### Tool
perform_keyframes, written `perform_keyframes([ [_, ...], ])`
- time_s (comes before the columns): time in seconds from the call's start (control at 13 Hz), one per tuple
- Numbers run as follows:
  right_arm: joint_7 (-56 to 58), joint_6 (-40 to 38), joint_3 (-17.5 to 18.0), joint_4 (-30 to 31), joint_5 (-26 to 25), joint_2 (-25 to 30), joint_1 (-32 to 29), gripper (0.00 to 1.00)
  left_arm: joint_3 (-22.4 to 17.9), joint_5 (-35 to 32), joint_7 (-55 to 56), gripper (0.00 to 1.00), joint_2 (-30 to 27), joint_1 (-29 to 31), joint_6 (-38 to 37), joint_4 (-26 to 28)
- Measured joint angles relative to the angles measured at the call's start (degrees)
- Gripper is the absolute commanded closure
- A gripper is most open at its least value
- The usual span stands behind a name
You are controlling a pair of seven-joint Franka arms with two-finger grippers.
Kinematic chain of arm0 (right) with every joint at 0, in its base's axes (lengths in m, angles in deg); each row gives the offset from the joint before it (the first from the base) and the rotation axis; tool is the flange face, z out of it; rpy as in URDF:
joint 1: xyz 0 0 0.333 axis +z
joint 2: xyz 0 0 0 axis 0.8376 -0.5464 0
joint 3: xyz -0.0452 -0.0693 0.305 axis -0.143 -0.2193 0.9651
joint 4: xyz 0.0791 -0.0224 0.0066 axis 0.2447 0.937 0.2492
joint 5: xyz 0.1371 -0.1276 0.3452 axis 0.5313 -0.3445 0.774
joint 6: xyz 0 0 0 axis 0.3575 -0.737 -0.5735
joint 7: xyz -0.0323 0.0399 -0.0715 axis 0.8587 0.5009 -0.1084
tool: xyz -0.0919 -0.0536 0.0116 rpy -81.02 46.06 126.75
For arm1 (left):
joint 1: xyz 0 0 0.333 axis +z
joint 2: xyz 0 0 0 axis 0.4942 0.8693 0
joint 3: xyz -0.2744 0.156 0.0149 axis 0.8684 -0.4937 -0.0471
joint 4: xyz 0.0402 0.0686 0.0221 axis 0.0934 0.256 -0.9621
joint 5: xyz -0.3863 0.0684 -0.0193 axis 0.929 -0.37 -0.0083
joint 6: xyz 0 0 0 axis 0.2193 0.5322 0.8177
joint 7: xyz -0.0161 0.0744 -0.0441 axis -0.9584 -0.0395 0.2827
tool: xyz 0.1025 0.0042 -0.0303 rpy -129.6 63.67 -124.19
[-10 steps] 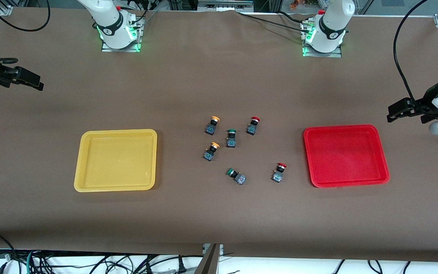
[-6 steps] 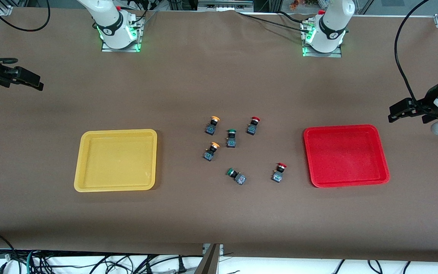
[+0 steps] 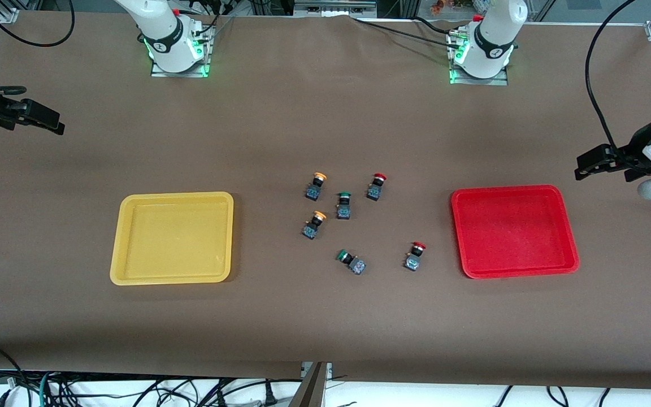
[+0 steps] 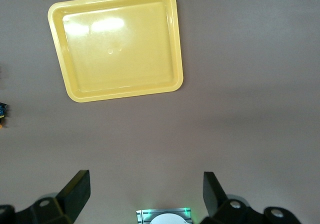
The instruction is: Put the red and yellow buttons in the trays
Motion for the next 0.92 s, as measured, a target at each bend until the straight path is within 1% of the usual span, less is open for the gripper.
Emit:
perform_keyframes([
  [0.23, 0.0, 0.6, 0.1, 0.0, 0.1, -0.3, 0.0, 0.0, 1.3, 0.2, 0.2, 0.0, 1.3, -2.1, -0.4, 0.0],
  [0.38, 0.0, 2.0, 0.5, 0.0, 0.2, -0.7, 0.2, 0.0, 1.5, 0.2, 1.1, 0.0, 4.0, -4.7, 0.2, 0.0],
  [0.46, 0.0, 3.0, 0.6, 0.0, 0.2, -1.0, 0.6, 0.0, 1.5, 0.2, 1.8, 0.0, 5.8, -6.0, 2.0, 0.0],
  [0.69, 0.0, 4.4, 0.8, 0.0, 0.2, -3.4, 1.6, 0.0, 1.7, 0.3, 4.9, 0.0, 11.6, -10.0, 10.3, 0.0],
  [0.92, 0.0, 6.5, 0.9, 0.1, 0.2, -8.6, 2.4, 0.0, 1.8, 0.5, 7.9, 0.0, 18.2, -13.8, 23.6, 0.0],
])
